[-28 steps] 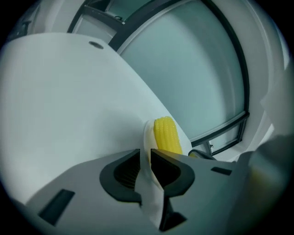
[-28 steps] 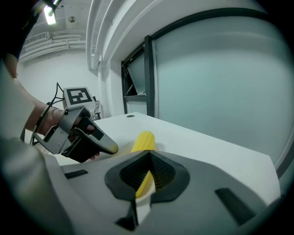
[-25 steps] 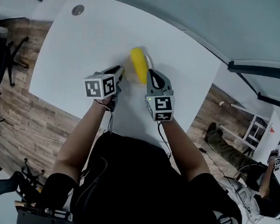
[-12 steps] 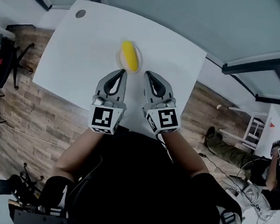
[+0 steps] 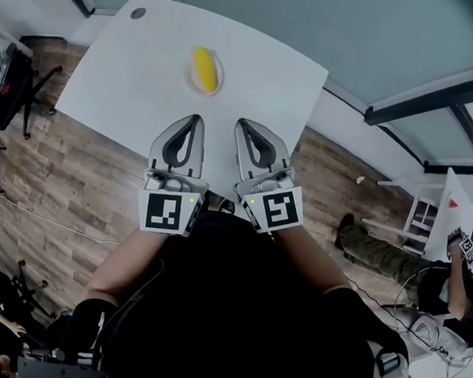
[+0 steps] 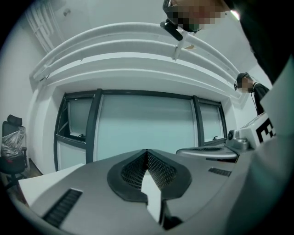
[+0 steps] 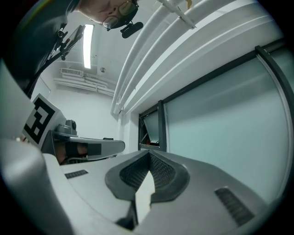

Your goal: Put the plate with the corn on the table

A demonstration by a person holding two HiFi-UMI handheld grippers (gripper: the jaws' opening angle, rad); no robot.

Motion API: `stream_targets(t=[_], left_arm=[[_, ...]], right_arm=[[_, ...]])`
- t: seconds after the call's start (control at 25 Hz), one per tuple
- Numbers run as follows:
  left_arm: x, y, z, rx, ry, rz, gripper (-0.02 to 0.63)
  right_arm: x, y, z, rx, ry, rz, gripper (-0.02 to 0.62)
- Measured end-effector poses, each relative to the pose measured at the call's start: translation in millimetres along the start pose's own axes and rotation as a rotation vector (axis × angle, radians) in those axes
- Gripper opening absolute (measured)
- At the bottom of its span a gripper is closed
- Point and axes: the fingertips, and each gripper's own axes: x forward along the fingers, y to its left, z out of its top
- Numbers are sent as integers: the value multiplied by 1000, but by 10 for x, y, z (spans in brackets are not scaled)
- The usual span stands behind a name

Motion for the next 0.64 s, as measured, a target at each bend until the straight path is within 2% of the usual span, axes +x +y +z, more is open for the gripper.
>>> stream_targets(t=[0.36, 0.64], left_arm=[[-350, -187, -35, -9, 12, 64, 3], [-311, -294, -33, 3, -3, 50, 3]], right_arm=[[-392, 197, 0, -31, -13, 45, 1], [-419, 128, 74, -17, -35, 38, 1]])
